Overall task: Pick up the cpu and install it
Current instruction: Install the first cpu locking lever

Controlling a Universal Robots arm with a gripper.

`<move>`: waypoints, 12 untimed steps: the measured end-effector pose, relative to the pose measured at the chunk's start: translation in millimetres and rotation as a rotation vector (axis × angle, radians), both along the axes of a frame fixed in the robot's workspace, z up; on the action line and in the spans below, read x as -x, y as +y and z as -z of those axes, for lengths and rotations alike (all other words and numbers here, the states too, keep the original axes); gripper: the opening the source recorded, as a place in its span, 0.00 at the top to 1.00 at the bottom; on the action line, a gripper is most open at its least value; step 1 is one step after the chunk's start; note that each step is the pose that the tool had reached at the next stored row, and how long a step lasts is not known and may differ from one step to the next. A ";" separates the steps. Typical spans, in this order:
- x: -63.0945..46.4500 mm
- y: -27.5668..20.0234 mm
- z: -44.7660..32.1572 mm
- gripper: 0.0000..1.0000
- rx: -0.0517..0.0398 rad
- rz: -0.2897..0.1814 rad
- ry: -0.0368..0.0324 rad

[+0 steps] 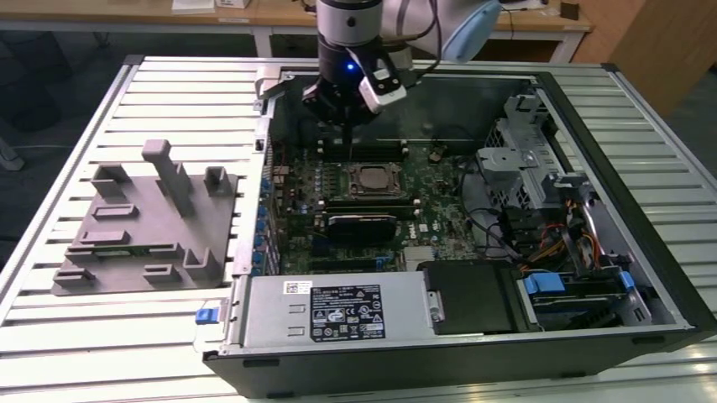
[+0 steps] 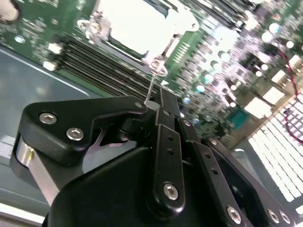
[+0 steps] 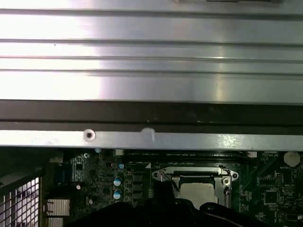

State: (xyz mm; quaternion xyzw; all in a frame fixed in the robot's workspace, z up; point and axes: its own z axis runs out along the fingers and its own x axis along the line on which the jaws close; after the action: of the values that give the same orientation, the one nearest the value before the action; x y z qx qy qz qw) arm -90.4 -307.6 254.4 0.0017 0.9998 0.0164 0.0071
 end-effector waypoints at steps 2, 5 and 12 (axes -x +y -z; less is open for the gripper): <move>-6.4 0.0 0.2 0.89 0.0000 -0.007 0.0000; -15.5 0.0 1.4 0.89 0.0000 -0.015 0.0000; -19.9 0.0 6.5 0.89 0.0022 -0.036 0.0001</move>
State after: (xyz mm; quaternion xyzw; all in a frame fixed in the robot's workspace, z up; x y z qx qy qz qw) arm -70.5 -307.6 247.9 -0.0163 0.9997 0.0154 0.0067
